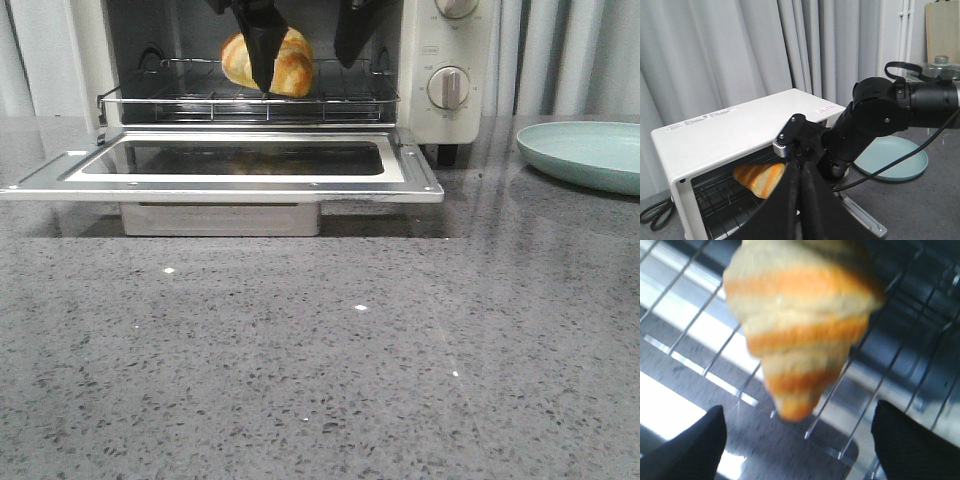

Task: Put bread in oven
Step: 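Lower the croissant onto the wire rack and open the right gripper, then withdraw the right gripper out of the oven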

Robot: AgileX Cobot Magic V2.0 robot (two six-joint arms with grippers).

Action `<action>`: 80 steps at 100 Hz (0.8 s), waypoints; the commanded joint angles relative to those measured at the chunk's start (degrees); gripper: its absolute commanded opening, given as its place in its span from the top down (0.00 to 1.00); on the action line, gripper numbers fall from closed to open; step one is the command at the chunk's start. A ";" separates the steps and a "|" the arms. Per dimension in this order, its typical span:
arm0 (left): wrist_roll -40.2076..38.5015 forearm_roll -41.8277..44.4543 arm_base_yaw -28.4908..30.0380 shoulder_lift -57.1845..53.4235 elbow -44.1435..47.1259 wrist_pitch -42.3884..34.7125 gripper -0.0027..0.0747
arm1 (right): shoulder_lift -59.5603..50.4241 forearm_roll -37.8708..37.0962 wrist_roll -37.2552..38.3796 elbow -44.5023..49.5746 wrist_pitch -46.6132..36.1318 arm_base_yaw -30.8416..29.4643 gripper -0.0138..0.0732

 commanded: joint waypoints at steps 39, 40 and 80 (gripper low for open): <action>-3.66 1.50 0.64 -13.16 21.88 -21.93 0.99 | -29.58 -3.74 0.03 20.58 -10.32 10.06 0.90; -3.66 1.62 0.64 -13.31 22.25 -22.05 0.99 | -30.14 -4.04 0.03 21.15 -10.52 10.06 0.90; -3.66 1.94 0.64 -14.62 32.92 -23.46 0.99 | -72.47 -16.39 0.23 59.83 -34.56 10.06 0.90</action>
